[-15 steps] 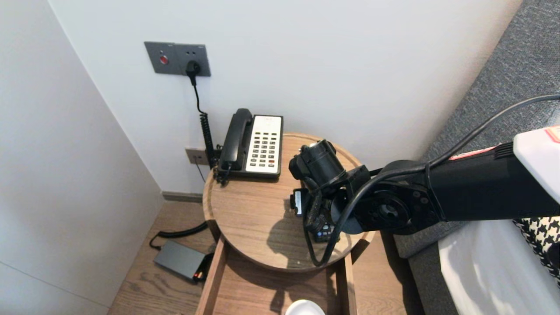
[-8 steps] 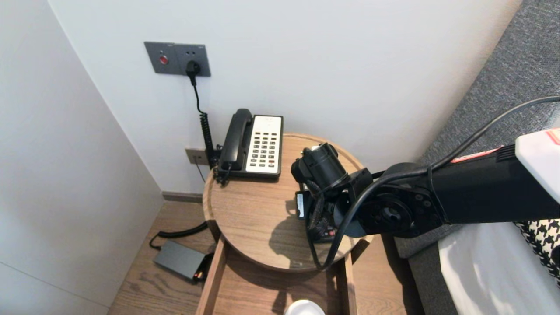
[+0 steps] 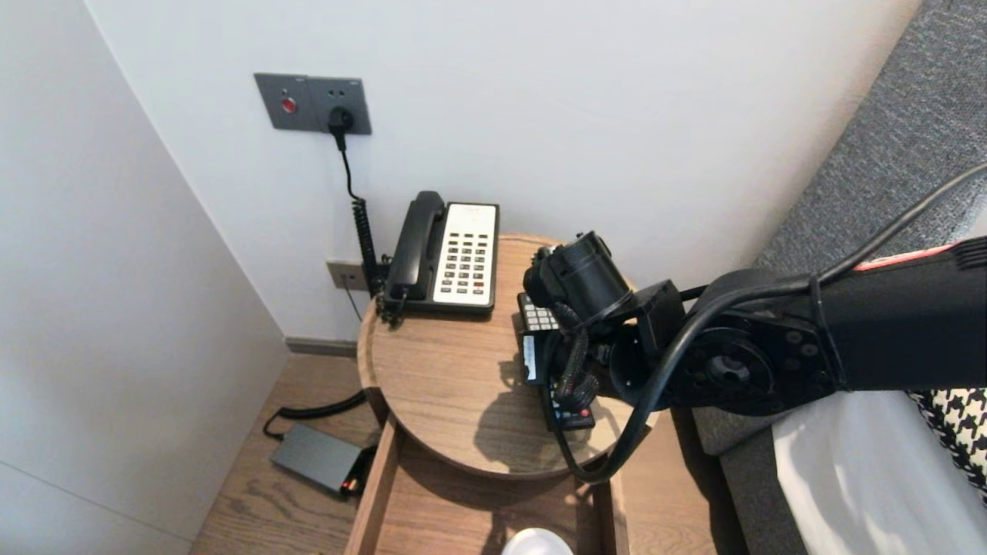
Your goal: Put the remote controls on the table in the drawer one by one
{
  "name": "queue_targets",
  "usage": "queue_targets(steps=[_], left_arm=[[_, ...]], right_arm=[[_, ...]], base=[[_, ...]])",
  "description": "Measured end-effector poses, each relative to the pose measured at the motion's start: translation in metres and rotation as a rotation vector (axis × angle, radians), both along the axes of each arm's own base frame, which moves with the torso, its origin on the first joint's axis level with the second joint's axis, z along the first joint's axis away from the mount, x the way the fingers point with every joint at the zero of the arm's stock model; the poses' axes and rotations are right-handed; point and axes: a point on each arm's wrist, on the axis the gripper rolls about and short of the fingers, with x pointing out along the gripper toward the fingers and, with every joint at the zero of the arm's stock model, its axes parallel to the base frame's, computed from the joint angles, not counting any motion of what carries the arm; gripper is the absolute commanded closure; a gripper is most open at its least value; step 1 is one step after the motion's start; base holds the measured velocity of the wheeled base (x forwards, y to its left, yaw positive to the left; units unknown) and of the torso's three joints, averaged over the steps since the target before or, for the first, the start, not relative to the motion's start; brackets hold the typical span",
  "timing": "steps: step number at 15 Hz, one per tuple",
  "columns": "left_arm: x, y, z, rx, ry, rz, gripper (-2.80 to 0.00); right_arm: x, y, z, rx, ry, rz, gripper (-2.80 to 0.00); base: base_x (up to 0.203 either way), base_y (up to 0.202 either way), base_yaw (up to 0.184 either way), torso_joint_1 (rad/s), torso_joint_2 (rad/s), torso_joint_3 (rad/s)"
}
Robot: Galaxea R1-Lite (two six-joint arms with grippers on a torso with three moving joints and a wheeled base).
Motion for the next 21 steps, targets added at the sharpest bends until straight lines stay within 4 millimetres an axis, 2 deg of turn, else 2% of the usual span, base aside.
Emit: queue_targets(steps=[5, 8, 12, 15, 18, 21], left_arm=[[0.0, 0.0, 0.0, 0.0, 0.0, 0.0, 0.0], [0.0, 0.0, 0.0, 0.0, 0.0, 0.0, 0.0], [0.0, 0.0, 0.0, 0.0, 0.0, 0.0, 0.0], [0.0, 0.0, 0.0, 0.0, 0.0, 0.0, 0.0], [0.0, 0.0, 0.0, 0.0, 0.0, 0.0, 0.0], [0.0, 0.0, 0.0, 0.0, 0.0, 0.0, 0.0]], right_arm=[[-0.046, 0.016, 0.031, 0.082, 0.104, 0.275, 0.0], [-0.077, 0.029, 0.036, 0.104, 0.206, 0.415, 0.0], [-0.115, 0.047, 0.022, 0.068, 0.296, 0.561, 0.0], [-0.137, 0.054, 0.011, 0.053, 0.362, 0.64, 0.0], [-0.149, 0.057, 0.006, 0.046, 0.394, 0.673, 0.0], [-0.152, 0.062, -0.003, 0.022, 0.416, 0.677, 0.0]], base=[[0.0, 0.0, 0.0, 0.0, 0.0, 0.0], [0.0, 0.0, 0.0, 0.0, 0.0, 0.0], [0.0, 0.0, 0.0, 0.0, 0.0, 0.0], [0.0, 0.0, 0.0, 0.0, 0.0, 0.0], [0.0, 0.0, 0.0, 0.0, 0.0, 0.0], [0.0, 0.0, 0.0, 0.0, 0.0, 0.0]])
